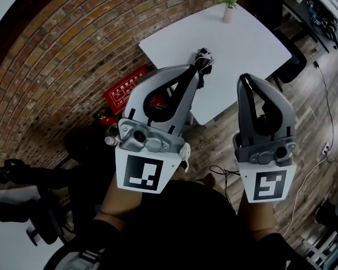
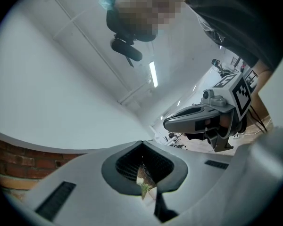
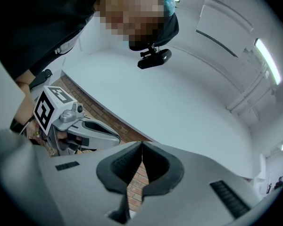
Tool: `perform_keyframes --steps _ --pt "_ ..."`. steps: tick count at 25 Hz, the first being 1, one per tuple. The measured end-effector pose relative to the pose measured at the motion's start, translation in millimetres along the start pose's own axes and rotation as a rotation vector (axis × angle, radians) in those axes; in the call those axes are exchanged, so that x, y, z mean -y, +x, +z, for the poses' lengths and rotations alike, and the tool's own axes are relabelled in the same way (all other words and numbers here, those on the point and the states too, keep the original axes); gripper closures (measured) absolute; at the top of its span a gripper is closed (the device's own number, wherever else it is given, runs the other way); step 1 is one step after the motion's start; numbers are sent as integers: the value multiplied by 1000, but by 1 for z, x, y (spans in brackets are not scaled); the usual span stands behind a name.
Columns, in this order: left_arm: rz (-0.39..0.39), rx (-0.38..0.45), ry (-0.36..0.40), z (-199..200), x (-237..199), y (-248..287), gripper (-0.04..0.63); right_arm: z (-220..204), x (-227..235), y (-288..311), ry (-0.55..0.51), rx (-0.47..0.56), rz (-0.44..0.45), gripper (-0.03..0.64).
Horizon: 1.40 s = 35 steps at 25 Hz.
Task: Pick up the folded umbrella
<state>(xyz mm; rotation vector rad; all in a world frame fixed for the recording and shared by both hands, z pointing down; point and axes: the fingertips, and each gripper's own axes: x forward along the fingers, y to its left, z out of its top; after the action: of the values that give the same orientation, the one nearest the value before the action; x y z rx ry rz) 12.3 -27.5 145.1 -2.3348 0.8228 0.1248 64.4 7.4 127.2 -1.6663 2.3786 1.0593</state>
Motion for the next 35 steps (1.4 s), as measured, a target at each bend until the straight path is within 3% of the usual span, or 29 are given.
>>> perform_keyframes --steps 20,31,35 --pt "-73 43 -60 -59 -52 55 583 -48 19 72 -62 -64 -68 589" --pt "-95 32 -98 -81 -54 63 583 -76 16 62 -68 -101 -91 588" --pt "-96 25 -105 -83 -52 66 583 -89 16 57 -89 -114 -63 589"
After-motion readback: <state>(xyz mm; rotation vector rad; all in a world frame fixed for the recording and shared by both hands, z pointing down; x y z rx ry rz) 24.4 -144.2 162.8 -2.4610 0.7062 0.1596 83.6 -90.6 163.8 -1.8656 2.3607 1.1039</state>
